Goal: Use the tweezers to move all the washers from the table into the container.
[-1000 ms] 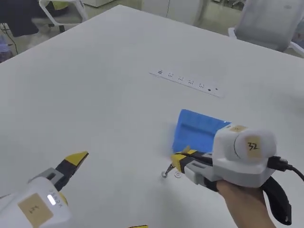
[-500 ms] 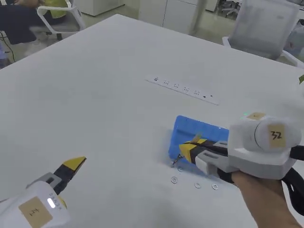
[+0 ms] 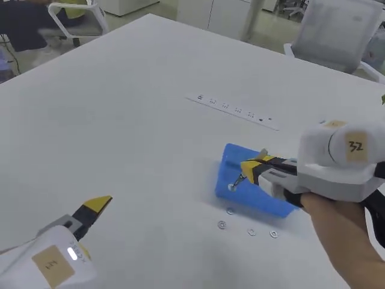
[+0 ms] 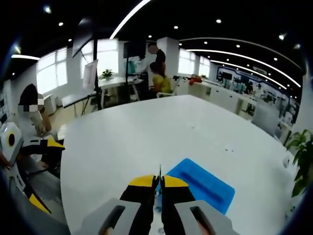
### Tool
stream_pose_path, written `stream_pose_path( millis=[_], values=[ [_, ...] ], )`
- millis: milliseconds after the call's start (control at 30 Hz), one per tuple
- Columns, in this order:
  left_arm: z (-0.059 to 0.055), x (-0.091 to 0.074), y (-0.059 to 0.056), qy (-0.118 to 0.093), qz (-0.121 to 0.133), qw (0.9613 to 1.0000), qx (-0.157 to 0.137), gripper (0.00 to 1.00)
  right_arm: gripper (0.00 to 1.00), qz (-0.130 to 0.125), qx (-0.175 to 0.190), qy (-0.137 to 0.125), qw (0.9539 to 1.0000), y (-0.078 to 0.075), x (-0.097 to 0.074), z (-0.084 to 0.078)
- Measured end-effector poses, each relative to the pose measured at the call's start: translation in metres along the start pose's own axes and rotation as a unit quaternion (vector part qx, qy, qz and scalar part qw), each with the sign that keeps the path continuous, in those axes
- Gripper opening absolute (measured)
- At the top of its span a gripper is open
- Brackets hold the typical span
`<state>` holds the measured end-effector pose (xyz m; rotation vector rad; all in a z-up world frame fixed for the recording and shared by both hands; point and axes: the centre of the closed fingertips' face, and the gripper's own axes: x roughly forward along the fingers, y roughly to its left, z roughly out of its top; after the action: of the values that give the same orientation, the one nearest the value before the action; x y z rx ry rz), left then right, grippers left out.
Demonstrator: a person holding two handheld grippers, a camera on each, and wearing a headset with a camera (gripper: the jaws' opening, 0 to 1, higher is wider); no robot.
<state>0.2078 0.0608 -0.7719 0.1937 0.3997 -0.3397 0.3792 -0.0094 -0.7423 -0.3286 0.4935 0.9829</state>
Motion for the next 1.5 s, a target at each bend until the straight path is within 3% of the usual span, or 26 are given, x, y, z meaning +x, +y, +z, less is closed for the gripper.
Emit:
stream_pose_path(
  millis=[300,433,733,1167,1367,1500],
  values=[
    [-0.005,0.002,-0.002,0.014,-0.003,0.9999,0.005,0.98,0.0,-0.026,0.023,-0.004,0.9994,-0.017,0.011,0.0],
    [-0.007,0.002,-0.002,0.018,-0.003,0.9998,0.008,0.99,0.0,-0.025,0.038,-0.004,0.999,-0.022,0.02,0.001],
    [-0.013,0.004,-0.003,0.036,-0.001,0.9992,0.017,0.99,0.0,-0.036,0.014,0.017,0.9991,-0.026,0.038,-0.013],
    [-0.015,0.004,-0.005,0.04,-0.008,0.9991,0.012,0.99,0.0,-0.033,0.033,0.032,0.9984,-0.034,0.06,-0.026],
    [-0.018,0.005,-0.005,0.046,-0.007,0.9988,0.015,0.99,0.0,-0.043,0.035,0.036,0.9978,-0.038,0.066,-0.03],
    [-0.015,0.004,-0.005,0.039,-0.008,0.9991,0.012,0.99,0.0,-0.042,0.041,0.042,0.9974,-0.036,0.069,-0.035]
  ],
)
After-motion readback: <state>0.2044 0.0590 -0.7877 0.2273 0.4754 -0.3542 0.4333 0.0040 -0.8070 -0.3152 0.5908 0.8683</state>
